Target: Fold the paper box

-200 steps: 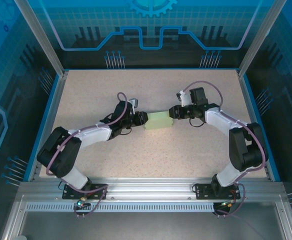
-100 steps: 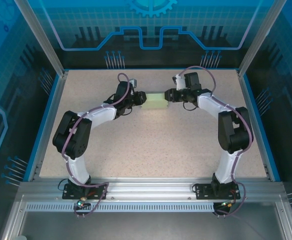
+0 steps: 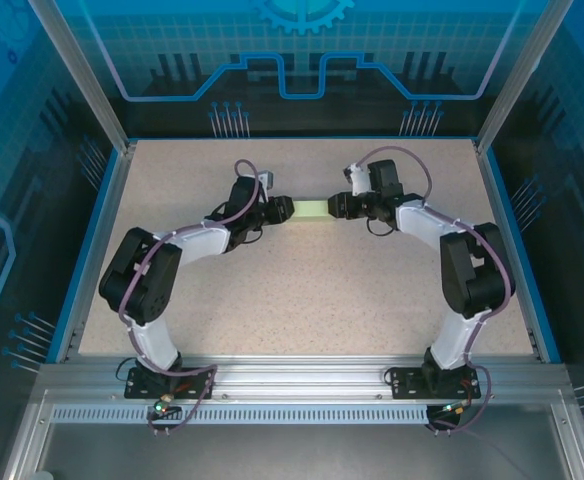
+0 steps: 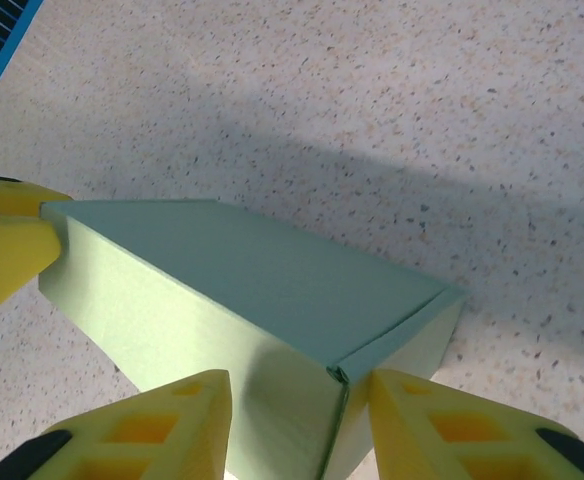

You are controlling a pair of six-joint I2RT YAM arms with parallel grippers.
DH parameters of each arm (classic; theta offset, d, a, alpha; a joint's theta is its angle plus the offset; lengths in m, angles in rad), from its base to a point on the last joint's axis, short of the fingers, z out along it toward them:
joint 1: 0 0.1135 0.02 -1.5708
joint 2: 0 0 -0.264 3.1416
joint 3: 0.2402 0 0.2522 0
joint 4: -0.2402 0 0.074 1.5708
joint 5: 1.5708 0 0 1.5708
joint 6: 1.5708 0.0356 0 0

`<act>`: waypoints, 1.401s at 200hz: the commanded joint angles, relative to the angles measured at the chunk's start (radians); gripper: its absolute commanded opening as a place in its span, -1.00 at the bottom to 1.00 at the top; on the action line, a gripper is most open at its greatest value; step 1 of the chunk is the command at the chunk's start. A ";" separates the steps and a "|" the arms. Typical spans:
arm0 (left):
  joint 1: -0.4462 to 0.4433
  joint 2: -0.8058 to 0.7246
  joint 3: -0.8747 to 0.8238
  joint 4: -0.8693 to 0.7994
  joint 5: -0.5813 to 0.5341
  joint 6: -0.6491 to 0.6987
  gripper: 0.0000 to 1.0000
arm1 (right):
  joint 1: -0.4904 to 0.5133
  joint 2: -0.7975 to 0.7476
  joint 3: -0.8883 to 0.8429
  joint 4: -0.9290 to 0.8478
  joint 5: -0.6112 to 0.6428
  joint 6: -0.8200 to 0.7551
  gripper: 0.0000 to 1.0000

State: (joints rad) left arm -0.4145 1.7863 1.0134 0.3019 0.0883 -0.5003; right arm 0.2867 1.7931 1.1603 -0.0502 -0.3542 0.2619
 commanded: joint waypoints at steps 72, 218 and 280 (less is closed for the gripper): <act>-0.049 -0.047 -0.156 0.096 0.084 -0.073 0.05 | 0.062 -0.049 -0.130 -0.029 0.055 0.014 -0.12; -0.017 -0.426 -0.262 -0.041 -0.409 0.337 0.62 | 0.043 -0.540 -0.193 -0.158 0.702 -0.218 0.32; 0.094 -0.617 -0.453 0.091 -0.527 0.411 0.98 | -0.065 -0.712 -0.412 0.025 0.788 -0.167 0.95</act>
State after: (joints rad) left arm -0.3733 1.2228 0.6075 0.3309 -0.3706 -0.1413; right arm 0.2615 1.1236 0.8299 -0.1192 0.3706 0.0616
